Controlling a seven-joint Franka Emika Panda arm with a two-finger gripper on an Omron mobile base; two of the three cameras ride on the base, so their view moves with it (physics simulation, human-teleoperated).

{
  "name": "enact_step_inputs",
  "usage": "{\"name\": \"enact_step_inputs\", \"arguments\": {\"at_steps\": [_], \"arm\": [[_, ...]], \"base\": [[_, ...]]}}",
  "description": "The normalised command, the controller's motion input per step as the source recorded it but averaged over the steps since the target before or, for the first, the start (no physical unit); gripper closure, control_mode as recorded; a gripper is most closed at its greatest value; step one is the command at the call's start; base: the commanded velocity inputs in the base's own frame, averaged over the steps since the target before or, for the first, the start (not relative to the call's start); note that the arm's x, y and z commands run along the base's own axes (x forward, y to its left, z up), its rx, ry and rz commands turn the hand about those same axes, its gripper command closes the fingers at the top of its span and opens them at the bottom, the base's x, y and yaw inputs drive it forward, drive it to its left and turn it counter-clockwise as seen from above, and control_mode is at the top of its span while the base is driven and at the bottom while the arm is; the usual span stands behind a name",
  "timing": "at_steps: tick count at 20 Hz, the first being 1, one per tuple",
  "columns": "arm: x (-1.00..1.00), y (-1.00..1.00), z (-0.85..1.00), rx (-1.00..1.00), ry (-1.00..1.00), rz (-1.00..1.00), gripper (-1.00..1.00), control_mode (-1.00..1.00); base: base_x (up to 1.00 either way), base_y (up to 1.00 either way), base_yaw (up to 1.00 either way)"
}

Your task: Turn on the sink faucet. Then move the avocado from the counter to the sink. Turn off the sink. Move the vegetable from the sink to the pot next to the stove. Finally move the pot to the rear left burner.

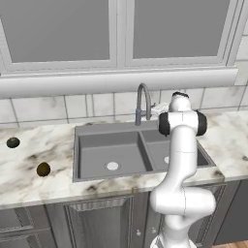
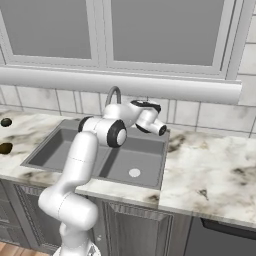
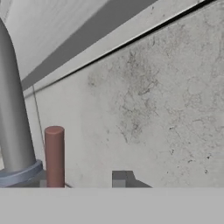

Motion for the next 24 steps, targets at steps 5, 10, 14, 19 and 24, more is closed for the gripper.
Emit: {"name": "enact_step_inputs", "arguments": {"at_steps": [5, 10, 14, 19, 24], "arm": [[0.02, -0.36, 0.0, 0.05, 0.11, -0.02, 1.0, -1.0], [0.04, -0.34, 0.01, 0.02, 0.16, -0.03, 1.0, -1.0], [0.0, -0.48, 0.0, 0.02, 0.16, -0.02, 1.0, -1.0], [0.0, -0.63, -0.05, 0.04, 0.1, 0.0, 1.0, -1.0], [0.0, -0.78, -0.17, 0.06, 0.06, 0.0, 1.0, -1.0]], "base": [[0.0, 0.0, 0.0], [0.0, 0.0, 0.0], [0.0, 0.0, 0.0], [0.0, 0.0, 0.0], [0.0, 0.0, 0.0]]}}
